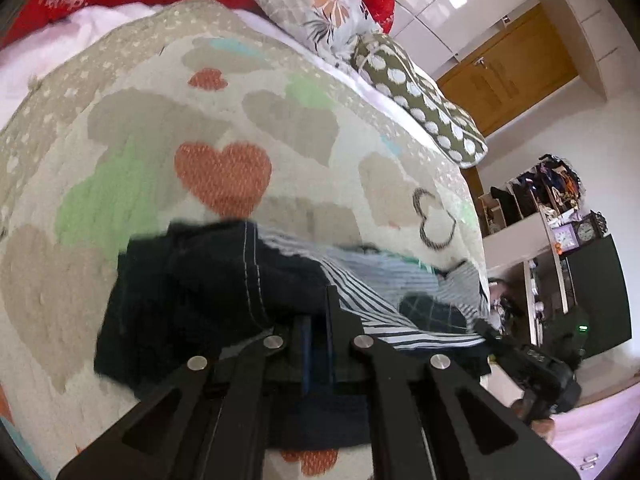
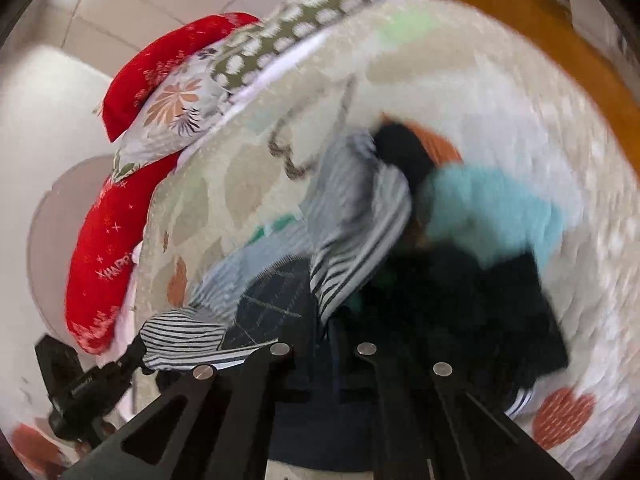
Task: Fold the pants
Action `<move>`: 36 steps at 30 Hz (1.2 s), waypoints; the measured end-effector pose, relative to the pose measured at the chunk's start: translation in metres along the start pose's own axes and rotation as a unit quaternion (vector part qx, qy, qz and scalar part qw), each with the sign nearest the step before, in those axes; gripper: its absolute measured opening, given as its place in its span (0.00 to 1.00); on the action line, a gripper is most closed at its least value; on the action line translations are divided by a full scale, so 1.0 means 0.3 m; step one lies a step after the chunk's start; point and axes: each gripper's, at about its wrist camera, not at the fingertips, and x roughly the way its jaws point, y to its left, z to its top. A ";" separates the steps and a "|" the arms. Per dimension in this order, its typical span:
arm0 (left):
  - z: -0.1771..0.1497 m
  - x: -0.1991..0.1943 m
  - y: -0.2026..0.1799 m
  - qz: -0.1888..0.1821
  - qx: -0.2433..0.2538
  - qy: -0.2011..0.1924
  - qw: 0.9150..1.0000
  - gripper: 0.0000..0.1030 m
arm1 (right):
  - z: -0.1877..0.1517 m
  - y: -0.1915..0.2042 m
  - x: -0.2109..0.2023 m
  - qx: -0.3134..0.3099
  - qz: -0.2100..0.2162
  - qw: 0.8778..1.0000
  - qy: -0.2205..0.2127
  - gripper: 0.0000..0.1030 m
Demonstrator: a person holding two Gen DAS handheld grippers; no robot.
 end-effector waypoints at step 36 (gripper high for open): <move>-0.137 -0.002 0.246 0.118 0.031 -0.003 0.993 0.69 | -0.190 -0.303 -0.181 0.017 -0.096 0.992 -0.079 0.66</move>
